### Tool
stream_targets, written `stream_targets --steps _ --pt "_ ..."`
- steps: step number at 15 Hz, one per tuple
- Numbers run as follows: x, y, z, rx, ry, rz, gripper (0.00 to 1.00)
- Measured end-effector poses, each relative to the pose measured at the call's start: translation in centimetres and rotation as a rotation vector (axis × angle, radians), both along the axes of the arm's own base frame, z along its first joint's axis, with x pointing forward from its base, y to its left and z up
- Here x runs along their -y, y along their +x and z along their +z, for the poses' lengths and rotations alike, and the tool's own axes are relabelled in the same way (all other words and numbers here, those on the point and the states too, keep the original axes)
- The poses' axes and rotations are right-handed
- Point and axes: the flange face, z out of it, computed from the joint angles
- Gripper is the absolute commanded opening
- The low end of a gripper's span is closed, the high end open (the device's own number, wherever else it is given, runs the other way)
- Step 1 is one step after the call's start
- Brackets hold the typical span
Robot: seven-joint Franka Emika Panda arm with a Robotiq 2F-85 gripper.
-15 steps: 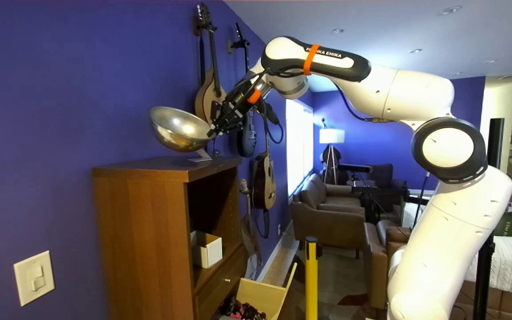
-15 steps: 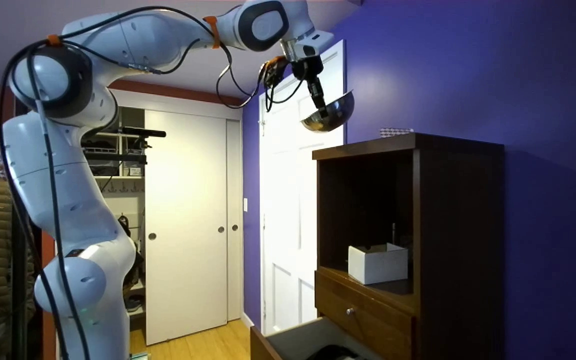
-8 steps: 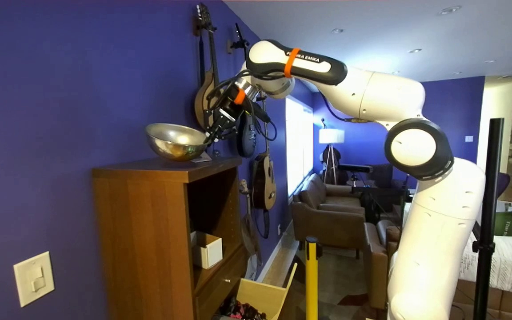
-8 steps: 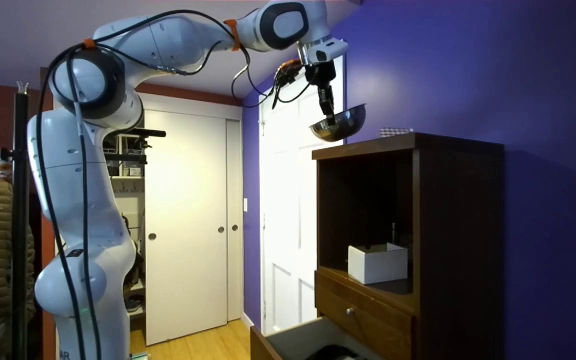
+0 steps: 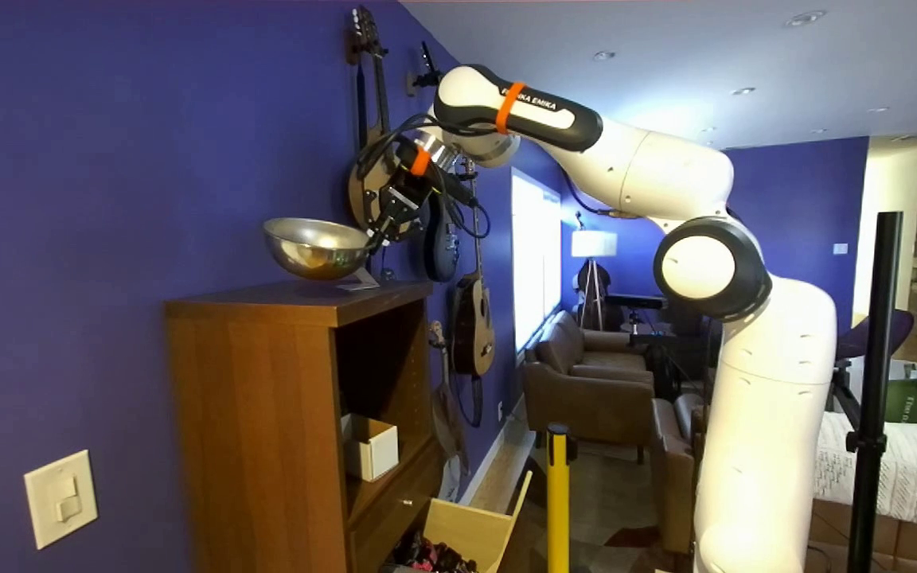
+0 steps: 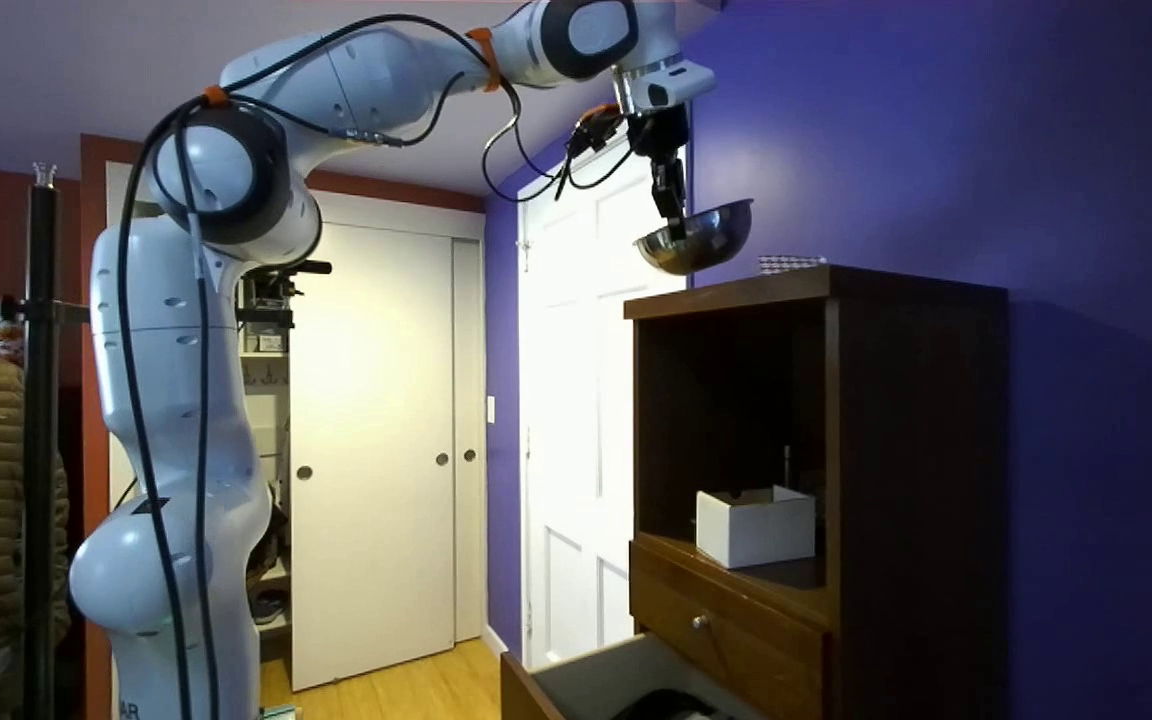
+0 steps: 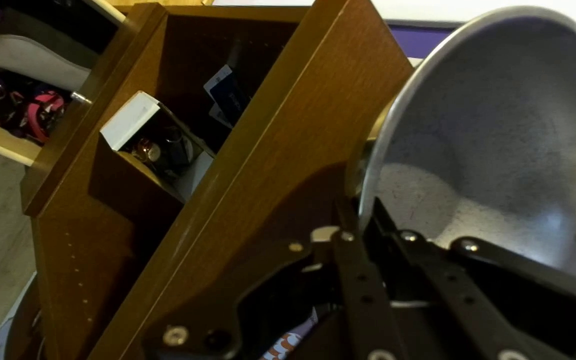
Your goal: Take the bowl out of the drawer and place it on the top of the cabinet
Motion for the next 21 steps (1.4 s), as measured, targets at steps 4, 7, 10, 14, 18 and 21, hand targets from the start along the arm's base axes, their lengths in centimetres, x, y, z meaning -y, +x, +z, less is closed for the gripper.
stream_targets --steps 4,7,10,14,18,21 --pt "-0.1 0.8 0.3 -0.051 -0.016 -0.004 0.02" --pt "-0.2 1.3 0.3 -0.093 -0.025 0.004 0.02" --pt "-0.3 1.7 0.1 -0.118 -0.026 0.006 0.02" --pt "-0.1 2.2 0.0 -0.138 -0.025 0.000 0.02" --pt "-0.1 2.4 -0.1 -0.159 -0.026 -0.002 0.02" --pt "-0.1 2.5 0.0 -0.168 -0.024 -0.008 0.02"
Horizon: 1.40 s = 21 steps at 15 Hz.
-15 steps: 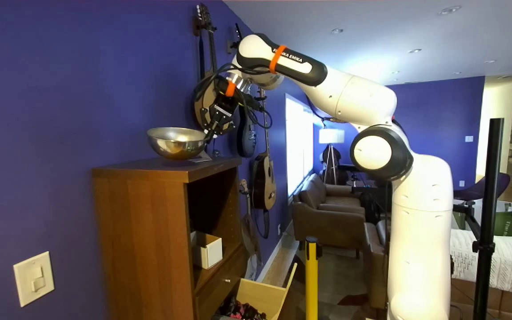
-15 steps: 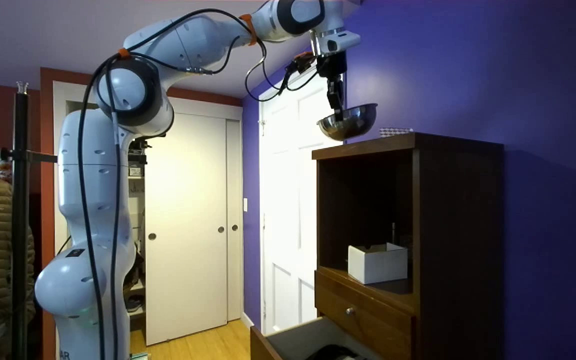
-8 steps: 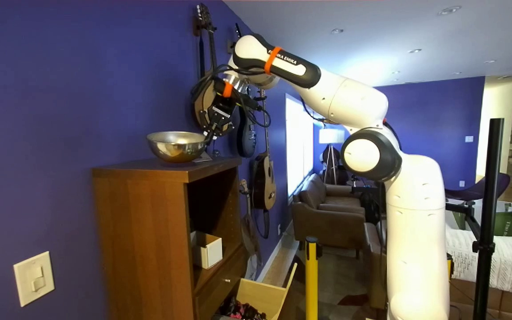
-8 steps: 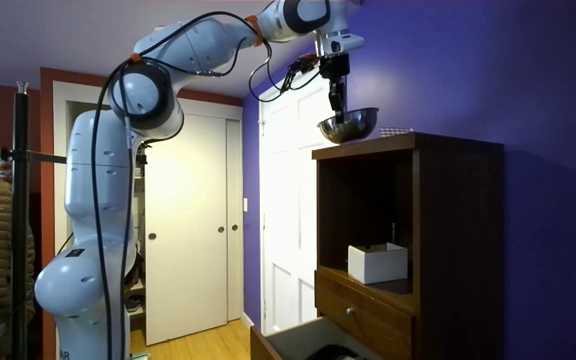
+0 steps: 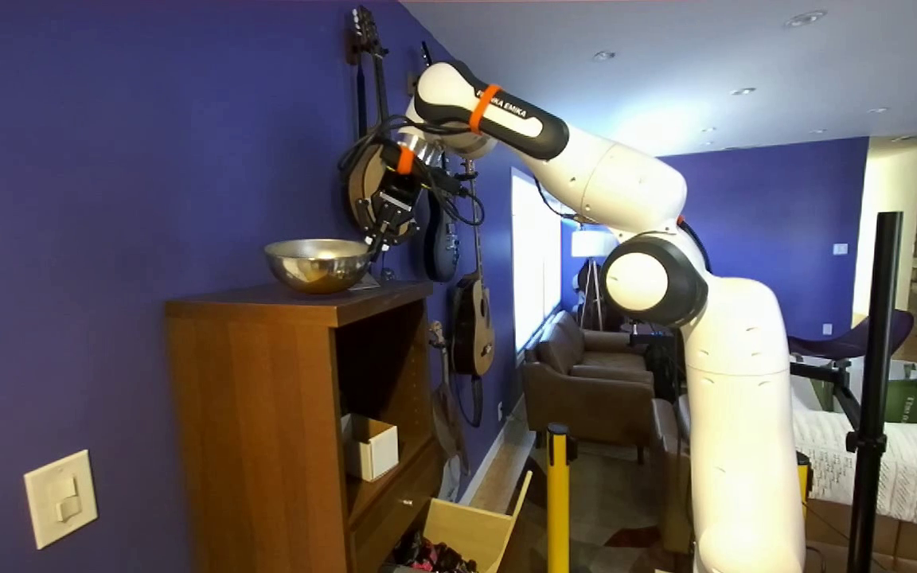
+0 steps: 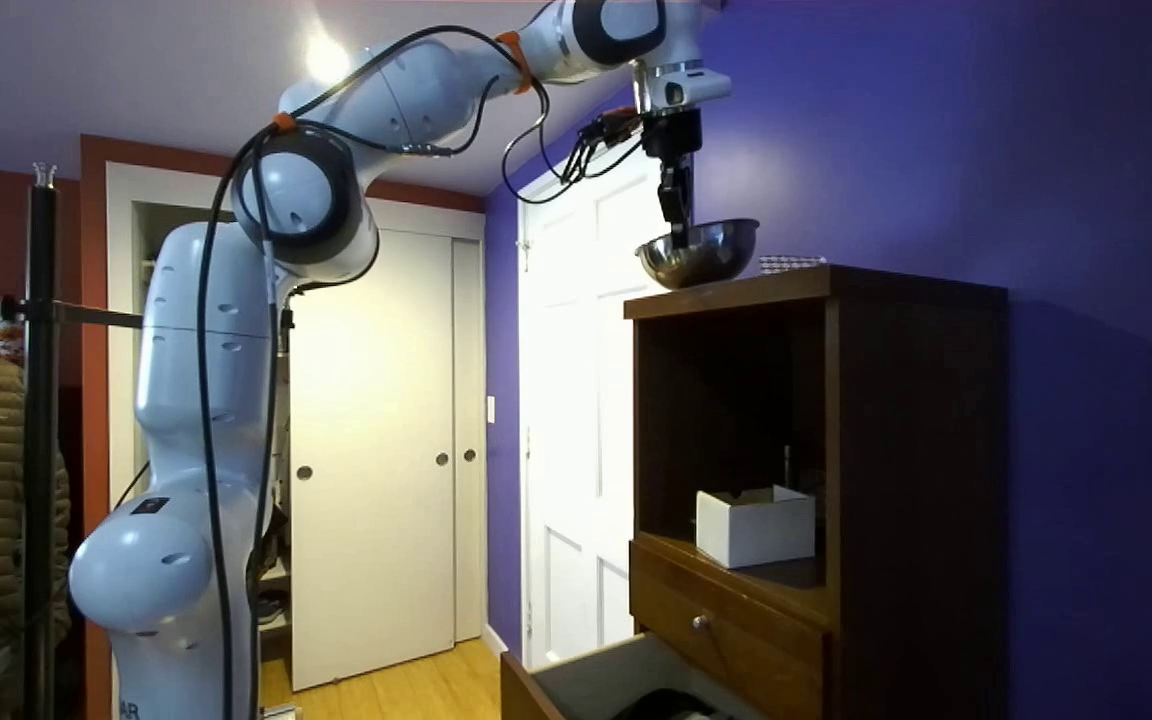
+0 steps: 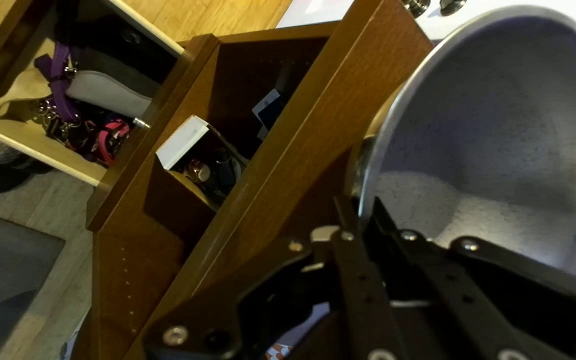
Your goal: Take the bowl out of the drawer and place it on the top of the cabinet
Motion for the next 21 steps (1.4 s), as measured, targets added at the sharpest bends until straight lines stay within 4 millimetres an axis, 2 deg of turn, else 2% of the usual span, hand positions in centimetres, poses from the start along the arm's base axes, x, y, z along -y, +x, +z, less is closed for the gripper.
stream_targets --steps 3,4,6,7,8,9,18,21 --pt "0.0 0.1 0.0 -0.010 0.001 -0.005 0.04" --pt "0.0 0.1 0.0 -0.014 0.001 -0.006 0.10" --pt "0.0 0.1 0.0 -0.016 0.001 -0.007 0.03" --pt "0.0 0.1 0.0 -0.018 0.000 -0.007 0.03" --pt "0.0 0.2 0.0 -0.020 -0.001 -0.008 0.16" --pt "0.0 0.2 0.0 -0.020 -0.001 -0.008 0.34" --pt "0.3 -0.3 1.4 0.012 -0.006 -0.033 0.96" --pt "1.7 -1.2 2.9 0.057 -0.015 -0.083 1.00"
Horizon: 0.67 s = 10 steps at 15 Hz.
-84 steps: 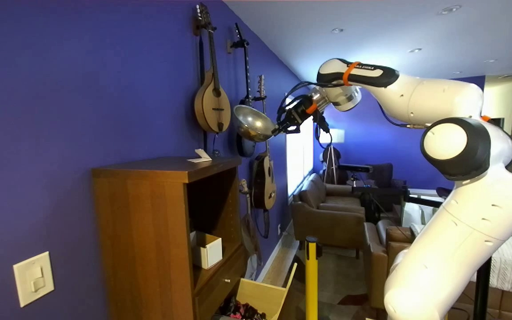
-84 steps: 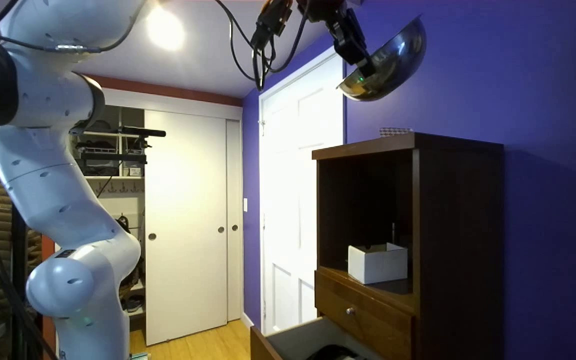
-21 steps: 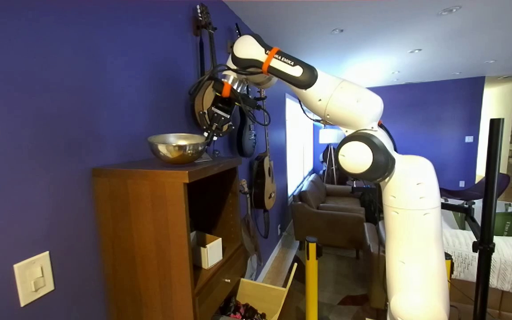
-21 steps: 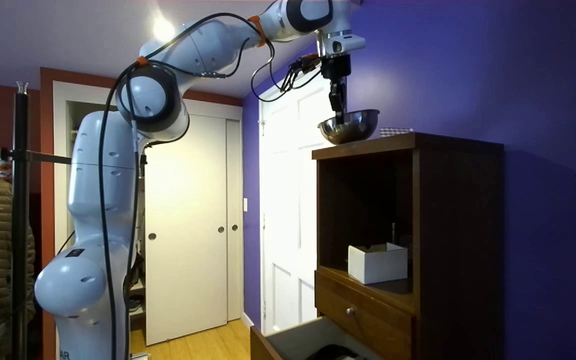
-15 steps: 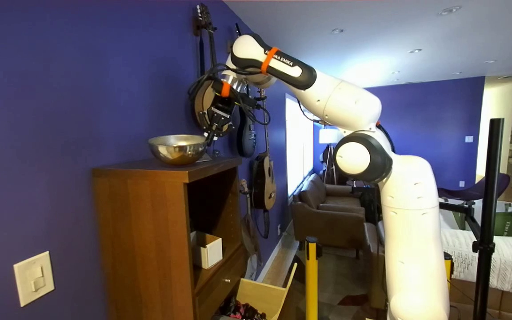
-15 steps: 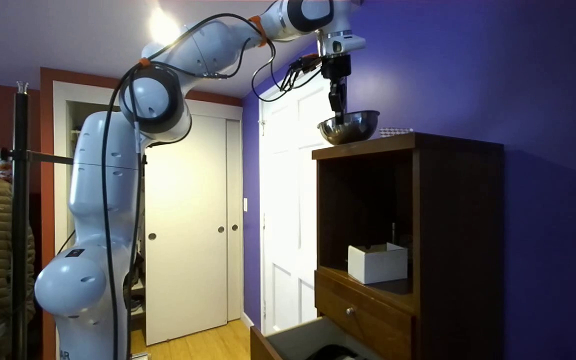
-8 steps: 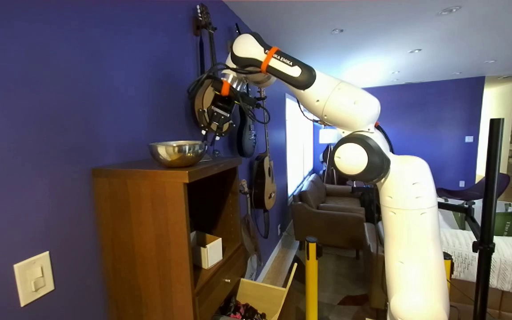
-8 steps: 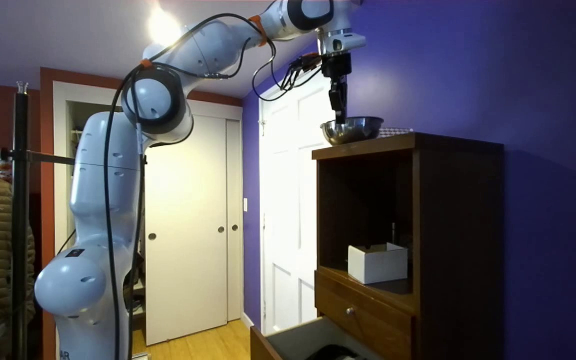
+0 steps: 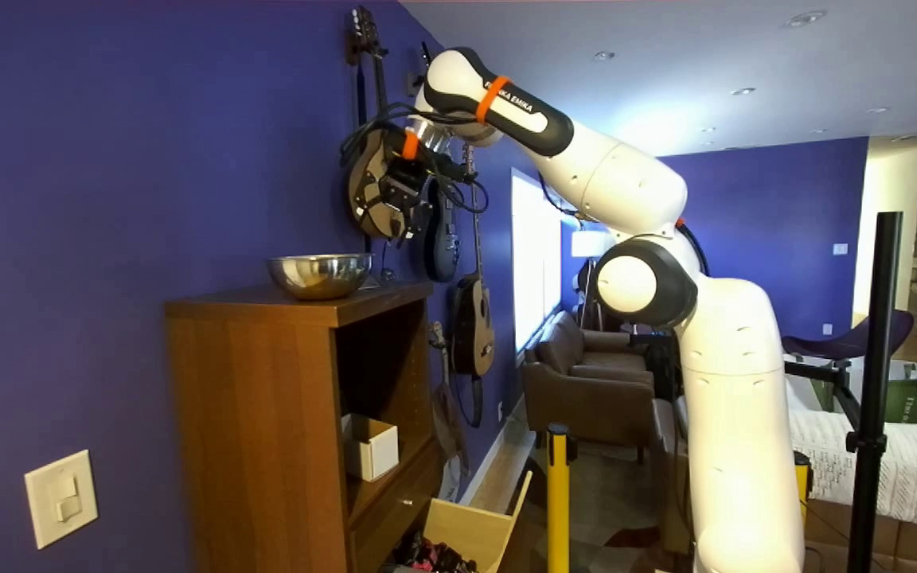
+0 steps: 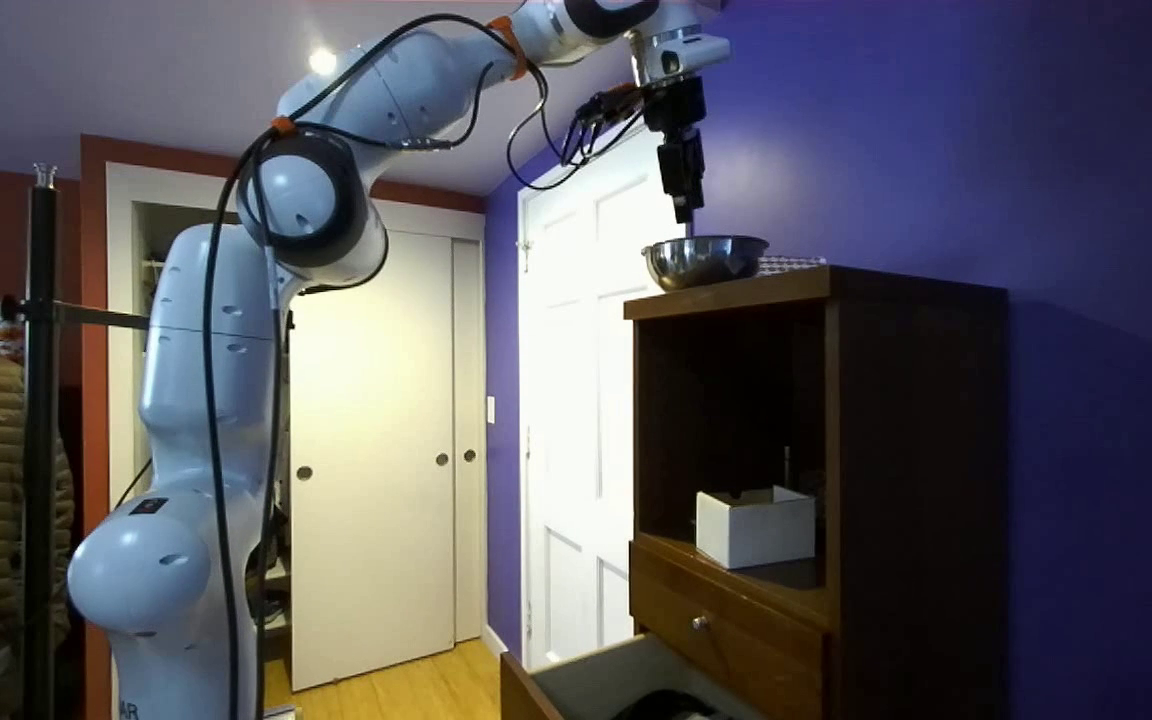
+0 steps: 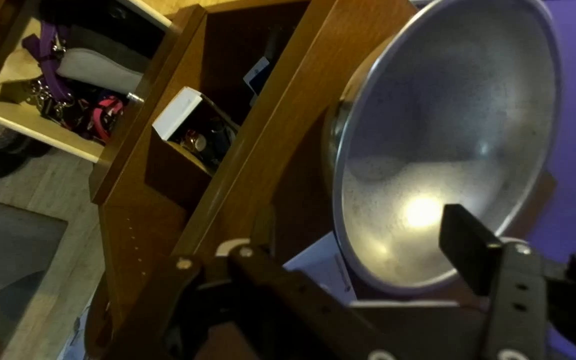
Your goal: Take the bowl out of the drawer and place it on the top of the cabinet
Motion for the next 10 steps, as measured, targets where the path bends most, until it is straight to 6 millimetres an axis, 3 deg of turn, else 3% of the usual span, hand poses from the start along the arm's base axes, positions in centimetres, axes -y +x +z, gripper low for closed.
stream_targets --steps 2,5,7,10 --pt "1.7 -1.5 1.5 0.042 -0.030 -0.038 1.00" --pt "3.7 -5.3 2.8 0.052 -0.087 0.053 1.00" --pt "4.0 -7.8 2.2 0.012 -0.098 0.152 1.00" --pt "3.7 -9.8 -0.4 -0.065 -0.087 0.305 1.00"
